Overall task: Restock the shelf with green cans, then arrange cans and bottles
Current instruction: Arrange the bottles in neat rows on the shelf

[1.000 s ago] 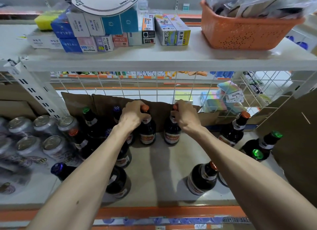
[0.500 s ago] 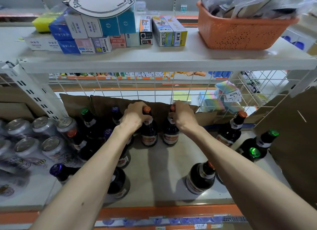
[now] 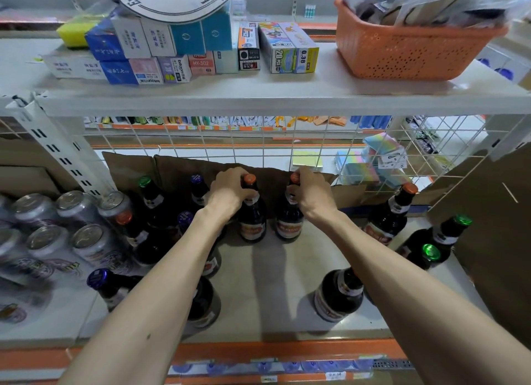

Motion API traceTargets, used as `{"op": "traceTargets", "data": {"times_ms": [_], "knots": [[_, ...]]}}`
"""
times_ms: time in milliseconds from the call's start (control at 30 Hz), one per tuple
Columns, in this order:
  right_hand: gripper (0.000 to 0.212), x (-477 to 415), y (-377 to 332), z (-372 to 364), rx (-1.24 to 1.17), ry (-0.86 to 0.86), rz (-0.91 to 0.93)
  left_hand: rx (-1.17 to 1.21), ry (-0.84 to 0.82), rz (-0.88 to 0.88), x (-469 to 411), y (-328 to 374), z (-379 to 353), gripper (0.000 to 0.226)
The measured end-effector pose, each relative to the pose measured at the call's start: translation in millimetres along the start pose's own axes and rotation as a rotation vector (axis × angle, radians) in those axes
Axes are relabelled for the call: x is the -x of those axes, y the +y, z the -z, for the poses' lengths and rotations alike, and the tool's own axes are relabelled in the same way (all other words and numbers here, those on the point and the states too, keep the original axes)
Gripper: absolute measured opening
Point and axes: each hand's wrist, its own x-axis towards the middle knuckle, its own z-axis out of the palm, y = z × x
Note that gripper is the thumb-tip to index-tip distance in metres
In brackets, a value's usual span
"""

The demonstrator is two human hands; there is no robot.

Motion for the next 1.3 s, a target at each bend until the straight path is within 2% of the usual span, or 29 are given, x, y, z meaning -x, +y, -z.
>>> {"op": "traceTargets", "data": {"times_ms": [400,867,1033,1100,1200,1300], "knots": [[0.02,1,0,5,0.009,-0.073,0.024,0.01,0.033,0.029,1,-3,-4,0.033],[0.027,6,-3,3,-0.005,-0.048,-0.013,0.044,0.0,0.005,4,-3,0,0.021],[0.029,7,-2,3,-0.031,-0.045,-0.024,0.038,0.006,-0.006,5,-4,0,0.025],[0.038,8,-3,7,-0.071,-0.065,-0.025,0.026,-0.015,-0.014,3,-5,1,0.03],[0.055,13,1,21,-0.125,0.006,-0.056,0.0,-0.056,-0.022,1,0,4,0.051],[0.046,28,12,47,-0.068,0.089,-0.09,-0.07,0.084,-0.1,10,26,7,0.059]]}}
